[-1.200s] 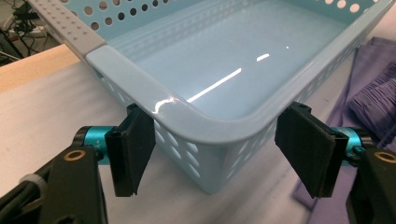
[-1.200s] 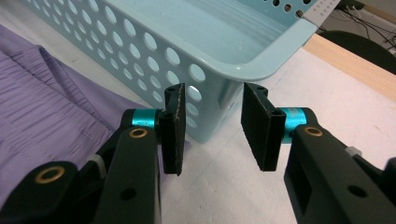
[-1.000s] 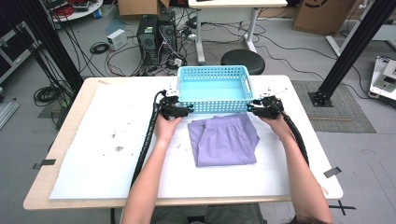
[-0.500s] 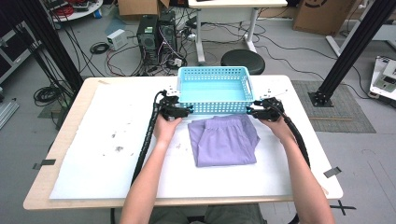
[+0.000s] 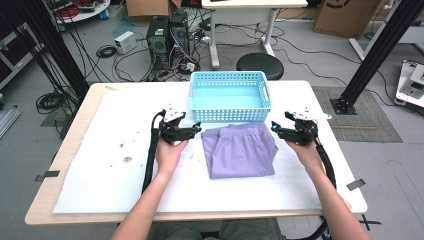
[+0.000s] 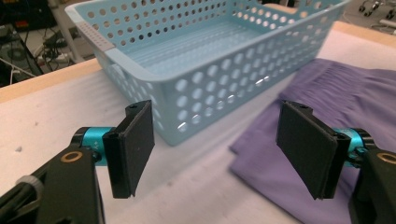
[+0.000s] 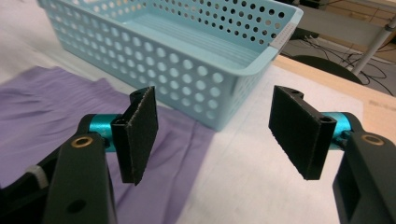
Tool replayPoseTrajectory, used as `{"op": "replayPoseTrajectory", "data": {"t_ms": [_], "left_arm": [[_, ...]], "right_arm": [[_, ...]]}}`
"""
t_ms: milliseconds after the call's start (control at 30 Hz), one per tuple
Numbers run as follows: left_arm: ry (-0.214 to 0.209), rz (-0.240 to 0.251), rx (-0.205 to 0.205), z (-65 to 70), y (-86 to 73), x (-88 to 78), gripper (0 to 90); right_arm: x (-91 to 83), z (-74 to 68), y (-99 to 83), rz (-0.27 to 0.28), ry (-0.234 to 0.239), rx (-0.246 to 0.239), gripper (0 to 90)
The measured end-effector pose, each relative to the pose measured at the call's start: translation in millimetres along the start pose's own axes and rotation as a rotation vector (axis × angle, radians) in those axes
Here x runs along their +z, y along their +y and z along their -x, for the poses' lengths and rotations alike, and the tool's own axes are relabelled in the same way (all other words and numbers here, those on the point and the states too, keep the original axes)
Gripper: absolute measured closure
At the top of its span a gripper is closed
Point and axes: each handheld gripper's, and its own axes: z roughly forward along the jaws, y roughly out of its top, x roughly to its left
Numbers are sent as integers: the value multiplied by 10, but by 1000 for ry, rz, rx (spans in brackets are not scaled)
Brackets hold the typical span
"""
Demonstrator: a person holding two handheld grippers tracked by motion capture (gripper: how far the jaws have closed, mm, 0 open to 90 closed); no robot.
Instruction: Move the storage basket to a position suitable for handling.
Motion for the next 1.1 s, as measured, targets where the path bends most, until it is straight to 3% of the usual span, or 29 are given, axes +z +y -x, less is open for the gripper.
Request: {"op": "replayPoseTrajectory", "data": {"t_ms": [67,133,233,300,333,400,533,633,767,933,1100], "left_arm": [[-20,11,2,109,-42,-88,279],[-74,-19,-5,197,-63,-156,280],[-157,-55,-80,321,-114,-216,284],[-185,-93,-119,409,-152,-248,297],[-189,-108,-139,460,-175,-264,305],[-185,-120,-142,548,-220,-290,331],[-170,-171,-95,686,-299,-293,332],[-186,-228,-103,753,-351,-262,356],[-174,-282,-89,857,-381,-231,359],[-141,-330,-91,913,-405,-227,385],[-154,-358,-116,955,-409,-215,440]], "right_arm": [[-91,-55,-47,-5,8,36,336],[-164,-104,-96,-16,28,79,312],[-245,-197,-172,-40,37,124,293],[-283,-279,-228,-50,32,128,292],[-305,-331,-261,-50,20,117,294],[-349,-443,-322,-60,-15,90,315],[-391,-589,-398,-89,25,88,360],[-395,-673,-461,-142,24,84,381],[-370,-725,-541,-224,43,119,382],[-358,-755,-576,-279,42,136,405],[-305,-753,-587,-333,90,155,472]]}}
